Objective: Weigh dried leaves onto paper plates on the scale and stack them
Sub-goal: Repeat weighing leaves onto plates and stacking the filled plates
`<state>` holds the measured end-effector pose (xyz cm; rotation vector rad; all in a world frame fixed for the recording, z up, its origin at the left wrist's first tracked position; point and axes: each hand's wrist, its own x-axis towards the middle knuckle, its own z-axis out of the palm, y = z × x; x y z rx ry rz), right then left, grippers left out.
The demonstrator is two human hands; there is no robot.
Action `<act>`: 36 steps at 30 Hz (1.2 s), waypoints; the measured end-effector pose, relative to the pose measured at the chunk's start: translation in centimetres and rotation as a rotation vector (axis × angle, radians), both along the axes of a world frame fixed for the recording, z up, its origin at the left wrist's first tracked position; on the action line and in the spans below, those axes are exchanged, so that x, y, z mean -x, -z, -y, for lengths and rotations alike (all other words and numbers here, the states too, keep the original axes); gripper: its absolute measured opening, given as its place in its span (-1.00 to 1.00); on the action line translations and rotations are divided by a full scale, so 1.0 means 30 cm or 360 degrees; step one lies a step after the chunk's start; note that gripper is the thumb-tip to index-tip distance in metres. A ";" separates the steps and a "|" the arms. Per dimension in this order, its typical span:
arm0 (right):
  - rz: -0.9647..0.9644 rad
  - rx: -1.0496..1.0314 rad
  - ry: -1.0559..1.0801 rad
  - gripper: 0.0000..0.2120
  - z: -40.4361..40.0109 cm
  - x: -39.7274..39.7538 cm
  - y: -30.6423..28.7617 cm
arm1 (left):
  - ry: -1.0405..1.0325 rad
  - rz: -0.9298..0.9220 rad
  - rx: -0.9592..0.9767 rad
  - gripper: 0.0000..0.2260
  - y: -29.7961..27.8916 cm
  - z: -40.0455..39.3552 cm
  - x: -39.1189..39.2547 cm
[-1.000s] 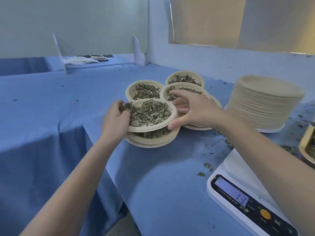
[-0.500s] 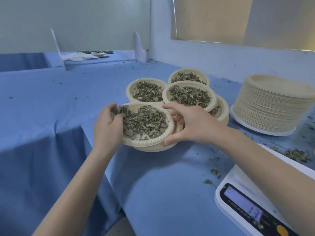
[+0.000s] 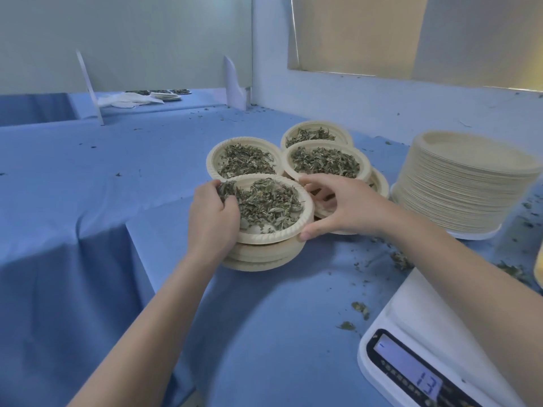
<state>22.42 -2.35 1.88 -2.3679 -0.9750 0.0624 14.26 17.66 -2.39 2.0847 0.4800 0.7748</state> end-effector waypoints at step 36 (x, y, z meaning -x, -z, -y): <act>0.0411 -0.0289 0.0979 -0.62 0.739 -0.119 -0.224 | 0.0624 0.0070 -0.0633 -0.66 -0.358 0.855 -0.383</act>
